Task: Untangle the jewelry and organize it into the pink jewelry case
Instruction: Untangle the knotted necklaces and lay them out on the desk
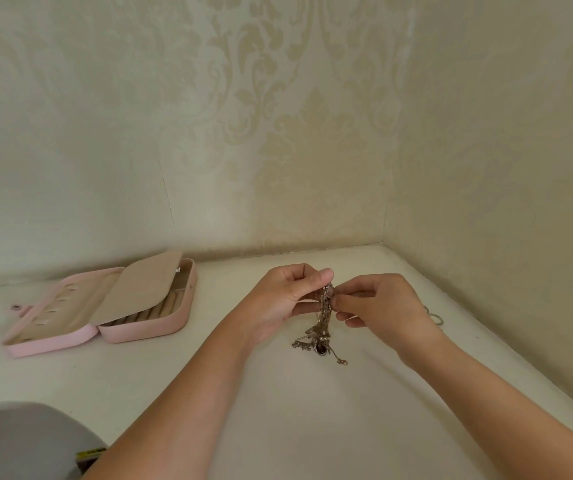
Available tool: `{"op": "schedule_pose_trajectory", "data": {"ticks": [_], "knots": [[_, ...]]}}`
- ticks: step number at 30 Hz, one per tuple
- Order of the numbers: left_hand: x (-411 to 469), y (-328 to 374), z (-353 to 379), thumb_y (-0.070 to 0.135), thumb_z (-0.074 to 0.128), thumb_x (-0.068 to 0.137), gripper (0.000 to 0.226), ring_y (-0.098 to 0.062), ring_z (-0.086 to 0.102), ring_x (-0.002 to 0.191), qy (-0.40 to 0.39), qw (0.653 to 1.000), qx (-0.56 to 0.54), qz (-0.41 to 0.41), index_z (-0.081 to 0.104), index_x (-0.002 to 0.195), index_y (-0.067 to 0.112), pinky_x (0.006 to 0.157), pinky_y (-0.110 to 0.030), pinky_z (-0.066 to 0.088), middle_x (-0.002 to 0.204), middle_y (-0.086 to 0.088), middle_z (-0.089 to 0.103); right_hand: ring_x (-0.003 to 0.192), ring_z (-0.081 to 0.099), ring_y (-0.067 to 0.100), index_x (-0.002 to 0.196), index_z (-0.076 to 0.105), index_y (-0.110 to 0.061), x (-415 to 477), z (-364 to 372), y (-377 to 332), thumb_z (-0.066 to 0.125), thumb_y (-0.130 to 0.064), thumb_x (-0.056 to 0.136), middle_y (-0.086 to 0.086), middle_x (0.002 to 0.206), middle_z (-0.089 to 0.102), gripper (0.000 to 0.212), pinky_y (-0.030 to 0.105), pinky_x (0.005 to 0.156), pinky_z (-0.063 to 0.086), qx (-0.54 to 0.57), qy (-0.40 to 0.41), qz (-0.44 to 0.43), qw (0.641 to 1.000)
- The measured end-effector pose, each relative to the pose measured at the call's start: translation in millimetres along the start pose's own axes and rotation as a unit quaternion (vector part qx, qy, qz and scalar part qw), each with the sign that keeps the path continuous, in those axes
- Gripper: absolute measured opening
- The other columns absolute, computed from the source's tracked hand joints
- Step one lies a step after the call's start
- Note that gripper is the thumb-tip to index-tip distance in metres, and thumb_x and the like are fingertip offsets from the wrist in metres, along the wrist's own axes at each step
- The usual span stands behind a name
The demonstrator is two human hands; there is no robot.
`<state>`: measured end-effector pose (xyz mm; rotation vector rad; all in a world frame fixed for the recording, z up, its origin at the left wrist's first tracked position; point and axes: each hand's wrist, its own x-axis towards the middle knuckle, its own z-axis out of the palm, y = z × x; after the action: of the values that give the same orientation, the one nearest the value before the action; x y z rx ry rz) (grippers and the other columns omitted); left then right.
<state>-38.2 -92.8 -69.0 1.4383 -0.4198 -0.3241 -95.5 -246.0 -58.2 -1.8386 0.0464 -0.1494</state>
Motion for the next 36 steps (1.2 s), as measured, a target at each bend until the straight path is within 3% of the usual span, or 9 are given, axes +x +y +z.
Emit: {"op": "schedule_pose_trajectory", "data": {"ticks": [6, 12, 17, 20, 22, 26, 28, 31, 36], "knots": [[0, 2, 1, 0.038, 0.067, 0.075, 0.023, -0.013, 0.062, 0.071, -0.029, 0.999, -0.021, -0.008, 0.060, 0.067, 0.017, 0.074, -0.027, 0.054, 0.073, 0.000, 0.064, 0.076, 0.063, 0.014, 0.081, 0.067, -0.004, 2, -3, -3, 0.058, -0.007, 0.088, 0.010, 0.083, 0.069, 0.011, 0.025, 0.077, 0.054, 0.111, -0.052, 0.035, 0.992], [-4, 8, 9, 0.036, 0.061, 0.078, 0.027, -0.004, 0.040, 0.050, -0.051, 0.996, -0.052, -0.040, 0.057, 0.059, 0.018, 0.056, -0.019, 0.050, 0.055, 0.007, 0.044, 0.079, 0.061, 0.020, 0.083, 0.062, -0.008, 3, -1, -3, 0.048, -0.011, 0.089, 0.010, 0.087, 0.067, 0.016, 0.032, 0.079, 0.048, 0.321, -0.151, 0.120, 0.927], [-7, 10, 5, 0.040, 0.064, 0.079, 0.022, -0.003, 0.034, 0.050, -0.069, 0.996, 0.005, -0.055, 0.076, 0.073, 0.023, 0.057, -0.018, 0.046, 0.056, 0.009, 0.036, 0.090, 0.063, 0.024, 0.109, 0.064, 0.007, 6, -1, 2, 0.056, -0.026, 0.090, 0.019, 0.100, 0.068, 0.039, 0.034, 0.083, 0.053, 0.275, -0.171, 0.079, 0.943], [-7, 8, 2, 0.033, 0.072, 0.077, 0.013, -0.004, 0.034, 0.051, -0.073, 0.995, 0.031, -0.067, 0.072, 0.071, 0.021, 0.059, -0.018, 0.046, 0.057, 0.010, 0.039, 0.071, 0.062, 0.020, 0.096, 0.066, 0.006, 7, -2, 1, 0.062, -0.030, 0.082, 0.017, 0.079, 0.067, 0.039, 0.025, 0.066, 0.055, 0.255, -0.143, 0.063, 0.954], [-7, 7, 1, 0.031, 0.072, 0.071, 0.012, -0.004, 0.035, 0.051, -0.068, 0.994, 0.050, -0.067, 0.070, 0.062, 0.024, 0.060, -0.017, 0.046, 0.054, 0.011, 0.041, 0.053, 0.044, 0.011, 0.082, 0.063, -0.002, 8, -4, 0, 0.066, -0.031, 0.075, 0.003, 0.057, 0.049, 0.030, 0.019, 0.053, 0.046, 0.243, -0.125, 0.068, 0.959], [-5, 7, -1, 0.032, 0.073, 0.069, 0.010, -0.005, 0.038, 0.055, -0.052, 0.997, 0.026, -0.047, 0.073, 0.067, 0.022, 0.063, -0.019, 0.046, 0.059, 0.006, 0.041, 0.066, 0.052, 0.012, 0.087, 0.064, -0.007, 11, -9, 1, 0.066, -0.037, 0.075, 0.004, 0.074, 0.056, 0.033, 0.025, 0.069, 0.050, 0.244, -0.138, 0.087, 0.956], [-4, 6, -2, 0.033, 0.072, 0.075, 0.019, -0.008, 0.044, 0.064, -0.066, 0.997, 0.011, -0.049, 0.072, 0.077, 0.014, 0.067, -0.020, 0.047, 0.063, 0.006, 0.053, 0.077, 0.059, 0.016, 0.088, 0.065, -0.008, 11, -11, 1, 0.063, -0.040, 0.077, 0.005, 0.082, 0.064, 0.033, 0.030, 0.078, 0.050, 0.249, -0.163, 0.102, 0.949], [-2, 2, -3, 0.043, 0.072, 0.080, 0.057, -0.020, 0.057, 0.094, -0.075, 0.996, 0.001, -0.049, 0.064, 0.111, -0.004, 0.088, -0.029, 0.049, 0.101, -0.011, 0.065, 0.092, 0.065, 0.018, 0.101, 0.068, -0.006, 9, -13, 0, 0.063, -0.036, 0.079, 0.006, 0.095, 0.070, 0.038, 0.033, 0.088, 0.051, 0.235, -0.213, 0.095, 0.944], [-1, 6, -3, 0.053, 0.078, 0.067, 0.059, -0.022, 0.061, 0.097, -0.093, 0.992, -0.067, -0.044, 0.069, 0.102, 0.006, 0.096, -0.038, 0.046, 0.104, -0.012, 0.065, 0.079, 0.062, 0.018, 0.090, 0.060, -0.002, 11, -14, -1, 0.062, -0.011, 0.082, 0.010, 0.087, 0.066, 0.013, 0.027, 0.074, 0.055, 0.277, -0.185, 0.065, 0.941]]}}
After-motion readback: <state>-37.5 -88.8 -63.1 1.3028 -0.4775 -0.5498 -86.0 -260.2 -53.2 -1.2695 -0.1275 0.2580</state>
